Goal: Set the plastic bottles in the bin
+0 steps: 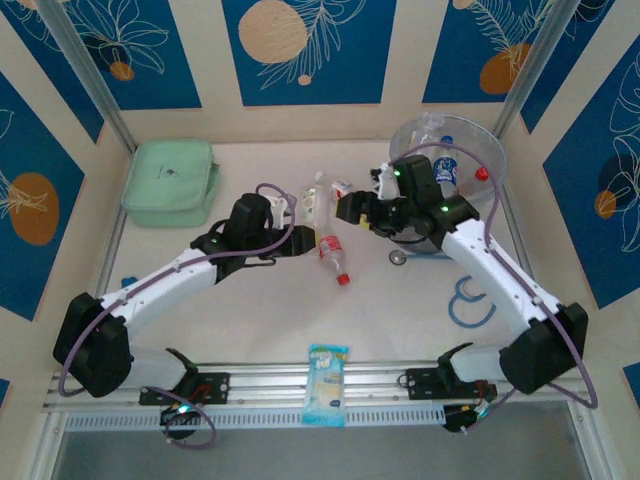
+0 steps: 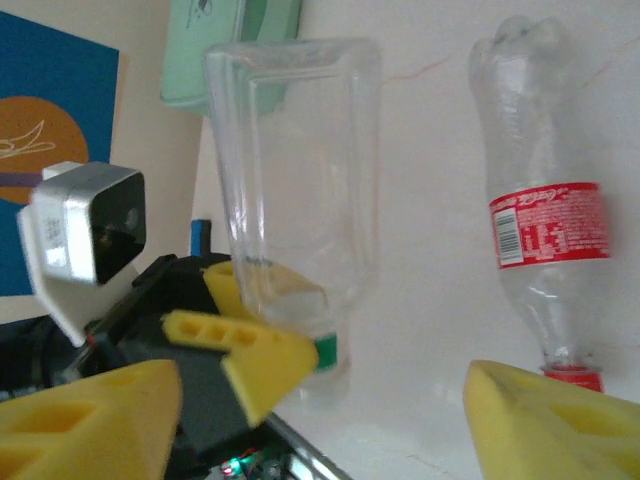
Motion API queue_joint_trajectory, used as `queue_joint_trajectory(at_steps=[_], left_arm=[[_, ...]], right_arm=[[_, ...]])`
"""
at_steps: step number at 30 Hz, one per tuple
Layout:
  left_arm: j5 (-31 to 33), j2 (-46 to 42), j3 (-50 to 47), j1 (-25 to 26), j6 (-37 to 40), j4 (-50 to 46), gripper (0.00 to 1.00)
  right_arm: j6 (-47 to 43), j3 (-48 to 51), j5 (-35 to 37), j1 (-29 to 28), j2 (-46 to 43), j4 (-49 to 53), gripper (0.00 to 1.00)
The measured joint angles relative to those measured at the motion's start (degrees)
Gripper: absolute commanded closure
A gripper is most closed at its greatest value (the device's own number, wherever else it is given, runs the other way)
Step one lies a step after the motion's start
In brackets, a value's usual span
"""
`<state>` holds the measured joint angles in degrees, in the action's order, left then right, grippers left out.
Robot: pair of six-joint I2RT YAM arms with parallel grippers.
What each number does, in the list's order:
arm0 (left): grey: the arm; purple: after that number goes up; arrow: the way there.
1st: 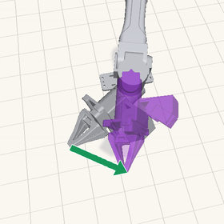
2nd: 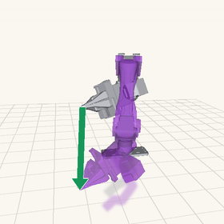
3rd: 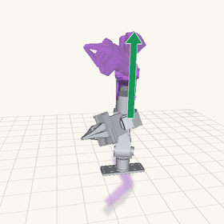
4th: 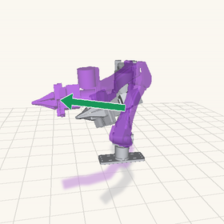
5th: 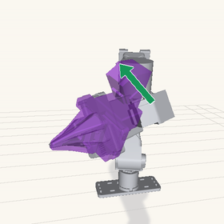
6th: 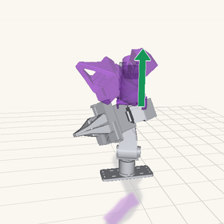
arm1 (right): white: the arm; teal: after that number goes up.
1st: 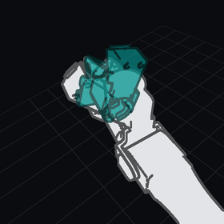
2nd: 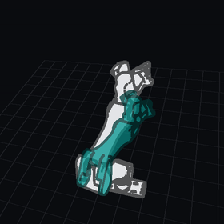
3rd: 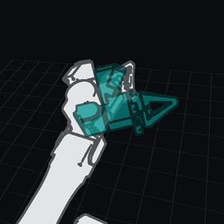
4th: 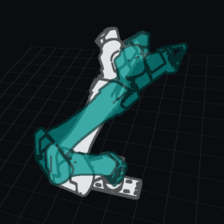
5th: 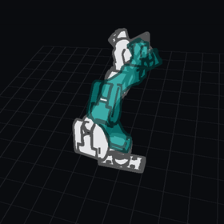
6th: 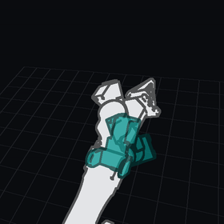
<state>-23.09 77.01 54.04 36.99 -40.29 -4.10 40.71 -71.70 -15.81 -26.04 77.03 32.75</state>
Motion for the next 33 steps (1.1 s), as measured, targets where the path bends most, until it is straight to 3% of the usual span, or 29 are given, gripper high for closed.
queue_joint_trajectory(at_steps=[3, 6, 12, 15, 17, 19, 20, 26, 29, 33], left_arm=[[-4.7, 0.2, -1.3, 0.0, -1.9, 5.4, 0.67], [-7.6, 0.8, -1.9, 0.0, -3.4, 9.1, 0.67], [-10.1, 2.3, -2.1, 0.0, -4.8, 12.1, 0.65], [-10.1, 2.6, -2.2, 0.0, -4.7, 13.2, 0.47], [-10.1, 2.6, -2.4, 0.0, -4.8, 13.6, 0.30], [-9.7, 2.6, -2.7, 0.0, -4.6, 13.8, 0.06], [-9.2, 2.6, -2.8, 0.0, -4.8, 13.6, 0.00], [-2.6, 2.1, -2.8, -1.2, -5.3, 10.2, 0.00], [1.9, 2.9, -2.8, -2.0, -5.8, 5.6, 0.00], [5.7, 4.9, -2.8, -2.1, -5.9, -0.3, 0.00]], right_arm=[[-0.3, -0.9, -1.9, -0.8, 3.9, -2.0, 0.10], [-0.3, -1.5, -3.3, -0.9, 6.7, -3.2, 0.18], [-0.3, -1.8, -5.5, -0.7, 8.0, -5.7, 0.51], [-0.3, -1.9, -5.6, -0.3, 7.9, -5.6, 0.60], [-0.6, -2.2, -5.3, 0.3, 7.8, -5.0, 0.64], [-1.3, -3.7, -4.4, 1.6, 7.6, -3.0, 0.66], [-1.8, -5.0, -3.7, 2.4, 7.5, -1.4, 0.70], [-8.5, -20.7, 4.3, 8.0, 5.6, 11.9, 0.84], [-12.9, -29.5, 8.9, 13.3, 3.1, 17.7, 0.91], [-19.3, -38.9, 18.6, 21.6, 0.9, 23.9, 0.94]])
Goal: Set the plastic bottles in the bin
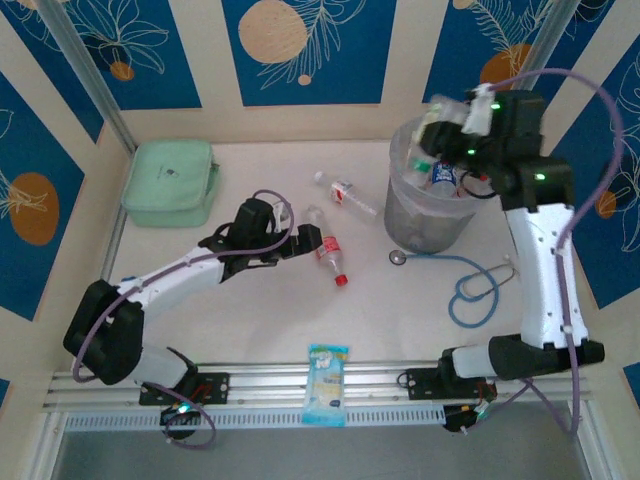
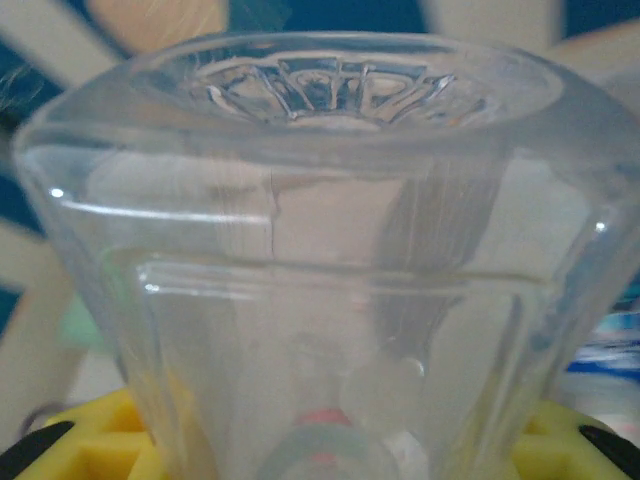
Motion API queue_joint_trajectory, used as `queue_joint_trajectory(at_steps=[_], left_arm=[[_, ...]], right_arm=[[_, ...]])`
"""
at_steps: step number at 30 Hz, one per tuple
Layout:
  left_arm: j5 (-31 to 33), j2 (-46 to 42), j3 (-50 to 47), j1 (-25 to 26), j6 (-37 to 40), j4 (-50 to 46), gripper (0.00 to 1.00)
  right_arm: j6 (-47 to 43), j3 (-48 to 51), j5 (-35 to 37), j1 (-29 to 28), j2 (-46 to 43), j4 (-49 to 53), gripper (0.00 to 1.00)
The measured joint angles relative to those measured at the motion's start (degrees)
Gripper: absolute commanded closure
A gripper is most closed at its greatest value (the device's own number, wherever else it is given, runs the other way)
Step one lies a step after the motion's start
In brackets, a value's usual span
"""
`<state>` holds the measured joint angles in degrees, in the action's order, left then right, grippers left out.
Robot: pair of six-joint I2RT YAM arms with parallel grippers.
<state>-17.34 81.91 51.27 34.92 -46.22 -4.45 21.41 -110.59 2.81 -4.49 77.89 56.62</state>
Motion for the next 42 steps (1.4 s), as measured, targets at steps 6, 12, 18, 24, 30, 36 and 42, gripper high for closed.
queue_joint_trajectory(at_steps=[6, 12, 18, 24, 30, 36, 42], left_arm=[[2.2, 0.9, 0.0, 0.0, 0.0, -3.5, 0.00], [2.9, 0.5, 0.0, 0.0, 0.0, -5.2, 0.00], [2.6, 0.5, 0.0, 0.1, 0.0, -5.9, 0.00], [2.6, 0.5, -0.1, 0.2, 0.0, -6.1, 0.00], [2.6, 0.5, -1.0, 0.2, 0.0, -6.9, 0.00], [2.6, 0.4, -2.6, 0.4, 0.2, -7.9, 0.00], [2.6, 0.3, -2.6, 0.5, 0.5, -8.5, 0.00]], right_arm=[[-7.8, -3.1, 11.0, 8.1, 1.9, 3.0, 0.98], [-11.1, -2.1, 13.3, 14.2, 8.5, 2.5, 0.98], [-12.1, -2.2, 12.6, 15.0, 14.4, 2.2, 0.97], [-12.0, -2.3, 9.6, 14.6, 18.6, 3.1, 0.92], [-11.5, -4.6, 6.1, 14.0, 25.8, 6.3, 0.78], [-9.8, -4.0, 4.7, 13.6, 28.7, 7.6, 0.68], [-7.8, -1.9, 4.6, 13.2, 28.5, 6.2, 0.60]])
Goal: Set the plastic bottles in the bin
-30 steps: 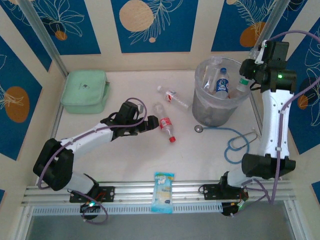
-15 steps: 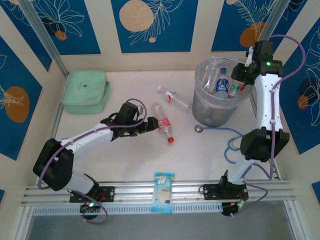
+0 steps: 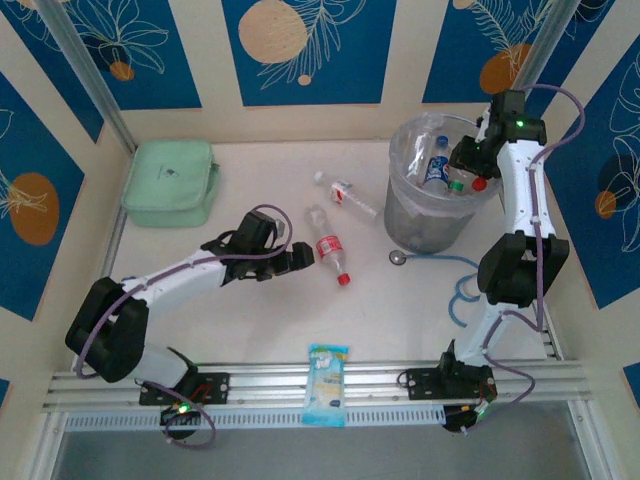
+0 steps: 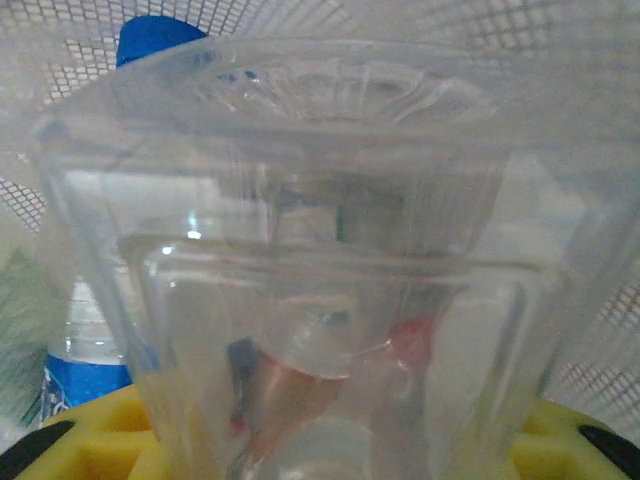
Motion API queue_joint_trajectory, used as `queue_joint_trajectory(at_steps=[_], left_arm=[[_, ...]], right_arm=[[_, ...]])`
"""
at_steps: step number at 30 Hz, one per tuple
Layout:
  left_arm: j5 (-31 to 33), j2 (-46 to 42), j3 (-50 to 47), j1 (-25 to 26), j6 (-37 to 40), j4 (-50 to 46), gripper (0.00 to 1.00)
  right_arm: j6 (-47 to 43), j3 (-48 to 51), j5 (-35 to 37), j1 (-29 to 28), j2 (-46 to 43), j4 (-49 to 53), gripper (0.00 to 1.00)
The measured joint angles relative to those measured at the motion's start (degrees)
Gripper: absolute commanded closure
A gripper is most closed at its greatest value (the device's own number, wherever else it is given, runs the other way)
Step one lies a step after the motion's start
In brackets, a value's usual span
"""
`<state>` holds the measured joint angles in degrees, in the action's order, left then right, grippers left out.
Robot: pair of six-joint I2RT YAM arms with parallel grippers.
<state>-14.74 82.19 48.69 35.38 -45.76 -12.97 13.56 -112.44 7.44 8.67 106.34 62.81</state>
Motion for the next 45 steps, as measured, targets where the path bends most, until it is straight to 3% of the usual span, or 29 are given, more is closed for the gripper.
queue_joint_trajectory(at_steps=[6, 9, 15, 20, 26, 37, 45], left_arm=[[-0.2, 0.0, 0.0, 0.0, 0.9, 0.0, 0.00], [-0.2, 0.0, 0.0, 0.0, 1.2, 0.0, 0.00], [-0.5, 0.1, 0.6, 0.8, 0.2, 0.1, 0.00], [1.0, 1.6, 3.6, 3.1, -2.3, 0.0, 0.00], [4.2, 7.4, 9.3, 6.1, -3.6, 0.0, 0.00], [7.6, 19.2, 16.5, 9.3, -5.4, 0.5, 0.00], [12.4, 24.9, 16.7, 9.6, -8.5, 3.0, 0.37]], right_arm=[[2.2, 0.8, 0.0, -1.7, 0.1, -1.2, 0.52], [2.5, -0.7, 0.0, -3.0, 0.3, 0.1, 0.44], [2.2, -12.9, 0.4, -4.0, 0.4, 7.9, 0.19], [1.3, -21.7, 1.4, -4.0, -1.0, 12.1, 0.08], [1.5, -20.4, 1.1, -4.0, -6.4, 13.5, 0.06], [5.0, 0.5, -9.3, -3.9, -24.8, 5.4, 0.08], [7.8, 11.3, -19.6, -3.0, -31.6, -0.7, 0.10]])
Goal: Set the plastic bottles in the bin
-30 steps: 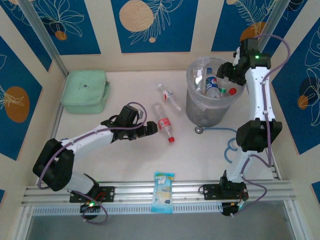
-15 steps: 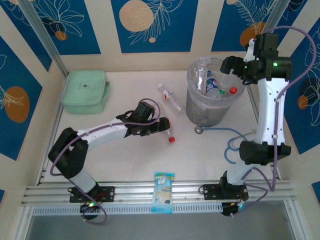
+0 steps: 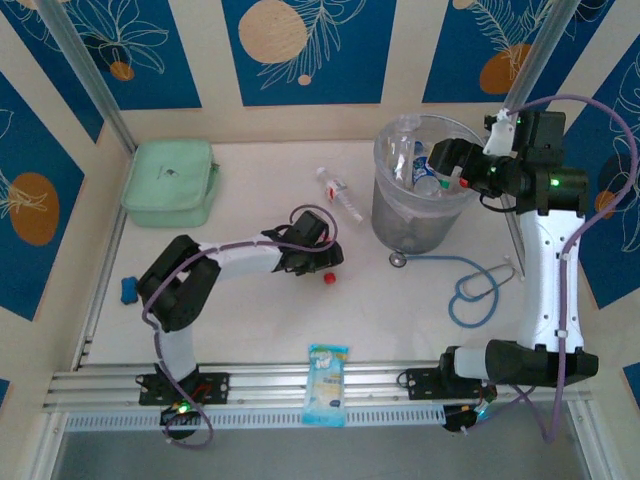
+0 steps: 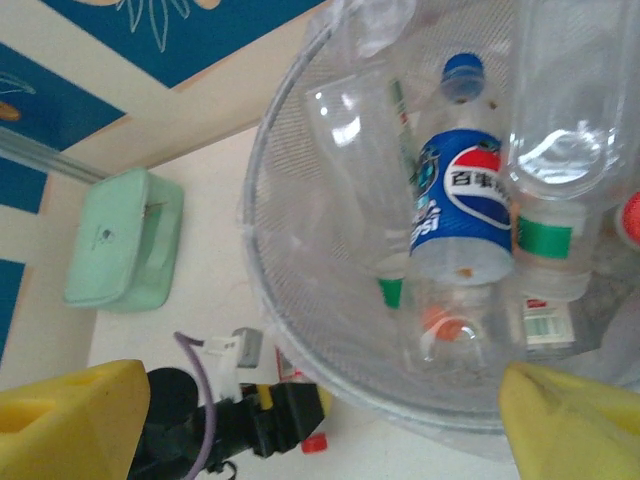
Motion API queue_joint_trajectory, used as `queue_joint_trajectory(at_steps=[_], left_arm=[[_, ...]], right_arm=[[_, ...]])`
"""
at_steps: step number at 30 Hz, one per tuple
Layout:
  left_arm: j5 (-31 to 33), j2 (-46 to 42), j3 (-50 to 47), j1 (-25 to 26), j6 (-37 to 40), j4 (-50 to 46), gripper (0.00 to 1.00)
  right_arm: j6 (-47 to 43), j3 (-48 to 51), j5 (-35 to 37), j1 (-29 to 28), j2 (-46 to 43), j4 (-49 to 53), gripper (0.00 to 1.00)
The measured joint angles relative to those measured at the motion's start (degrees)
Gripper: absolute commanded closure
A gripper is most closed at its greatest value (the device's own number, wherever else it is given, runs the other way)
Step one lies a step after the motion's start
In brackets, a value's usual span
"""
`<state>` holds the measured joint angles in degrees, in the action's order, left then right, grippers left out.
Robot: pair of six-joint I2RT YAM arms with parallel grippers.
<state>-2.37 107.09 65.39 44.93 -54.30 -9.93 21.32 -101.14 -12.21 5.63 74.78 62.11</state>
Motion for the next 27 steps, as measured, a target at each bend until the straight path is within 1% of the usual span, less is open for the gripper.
queue_joint_trajectory(at_steps=[3, 7, 11, 14, 17, 18, 20, 23, 24, 25, 27], left_arm=[[1.4, -0.2, -0.4, 0.0, -0.5, 0.1, 0.47], [3.3, -2.4, -2.1, 0.0, 0.1, -0.9, 0.53], [5.7, -8.5, -3.7, 0.0, 2.3, -4.6, 0.56], [7.3, -15.0, -4.2, -0.3, 5.4, -7.9, 0.58], [7.1, -22.7, -4.6, -1.2, 9.5, -10.4, 0.59], [6.2, -25.1, -4.9, -1.6, 11.0, -10.7, 0.59], [2.8, -29.2, -5.6, -2.6, 13.8, -10.6, 0.60], [-4.8, -33.8, -7.0, -4.2, 17.6, -9.1, 0.65], [-7.1, -34.6, -7.4, -4.4, 18.5, -8.5, 0.66], [-9.7, -35.1, -8.0, -4.5, 19.1, -7.4, 0.67], [-15.0, -35.5, -9.0, -4.7, 20.0, -4.9, 0.67]], right_arm=[[0.6, 2.2, -2.2, 0.5, -2.2, -1.3, 0.12], [1.7, 5.5, -6.0, 0.8, -5.6, -3.0, 0.14], [3.7, 8.8, -8.4, -0.5, -7.5, -5.1, 0.18], [5.9, 11.0, -9.3, -4.0, -7.5, -7.4, 0.23], [7.6, 12.0, -9.4, -9.6, -6.2, -9.3, 0.33], [8.2, 12.1, -9.4, -11.9, -5.5, -10.1, 0.38], [9.1, 12.1, -9.5, -15.7, -3.8, -11.8, 0.43], [10.3, 12.1, -9.9, -20.2, -0.9, -14.4, 0.45], [10.7, 12.1, -10.1, -21.4, 0.1, -15.4, 0.43], [11.2, 12.1, -10.4, -22.6, 1.3, -16.5, 0.39], [11.8, 12.1, -10.6, -24.5, 3.7, -18.3, 0.26]])
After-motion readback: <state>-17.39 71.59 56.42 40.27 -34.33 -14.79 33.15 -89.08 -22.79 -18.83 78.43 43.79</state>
